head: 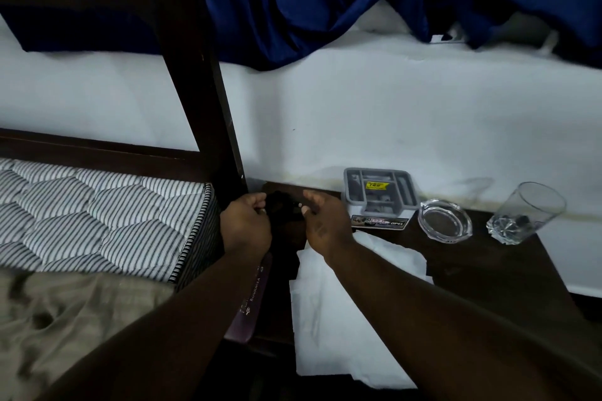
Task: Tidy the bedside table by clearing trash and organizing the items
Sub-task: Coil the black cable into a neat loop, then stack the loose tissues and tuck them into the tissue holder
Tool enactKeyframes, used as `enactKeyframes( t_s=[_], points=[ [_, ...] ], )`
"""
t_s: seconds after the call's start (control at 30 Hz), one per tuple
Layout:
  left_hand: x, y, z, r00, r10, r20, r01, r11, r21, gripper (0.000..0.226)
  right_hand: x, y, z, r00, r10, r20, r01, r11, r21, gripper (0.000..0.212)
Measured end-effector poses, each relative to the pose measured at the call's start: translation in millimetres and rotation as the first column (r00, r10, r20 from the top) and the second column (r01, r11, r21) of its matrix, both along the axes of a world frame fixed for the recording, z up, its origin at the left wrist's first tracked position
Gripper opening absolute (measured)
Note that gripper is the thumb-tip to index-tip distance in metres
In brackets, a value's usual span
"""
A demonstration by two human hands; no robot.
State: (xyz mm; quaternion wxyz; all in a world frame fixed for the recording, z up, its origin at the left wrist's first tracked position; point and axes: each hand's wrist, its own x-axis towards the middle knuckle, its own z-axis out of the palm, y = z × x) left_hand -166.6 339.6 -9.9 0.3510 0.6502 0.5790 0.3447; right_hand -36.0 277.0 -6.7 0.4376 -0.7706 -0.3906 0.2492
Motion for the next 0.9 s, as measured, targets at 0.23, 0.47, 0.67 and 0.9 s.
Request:
enactKeyframes(
  t_s=[0.23,0.47,0.67,0.9],
  points=[
    [16,-50,51,0.995,-0.080,0.057,0.078,0.996,0.041,0.031,6,-42,45,0.994,0.046,0.095,-0.055,0.995,0.088,0.036],
    [30,-116,87,0.968,-0.213,0.129,0.195,0.971,0.142,0.033,12,-98,83,0.998,0.065,-0.013,-0.062,0.984,0.165,0.033],
    [33,-170,79,0.938,-0.277,0.208,0.278,0.960,0.025,0.043,24,-157,84,0.998,0.056,0.038,-0.061,0.989,0.136,0.027],
    [26,-231,25,0.922,-0.383,-0.064,0.378,0.922,-0.080,0.032,17,-219,20,0.974,0.053,0.222,-0.035,0.996,-0.083,0.018]
  ],
)
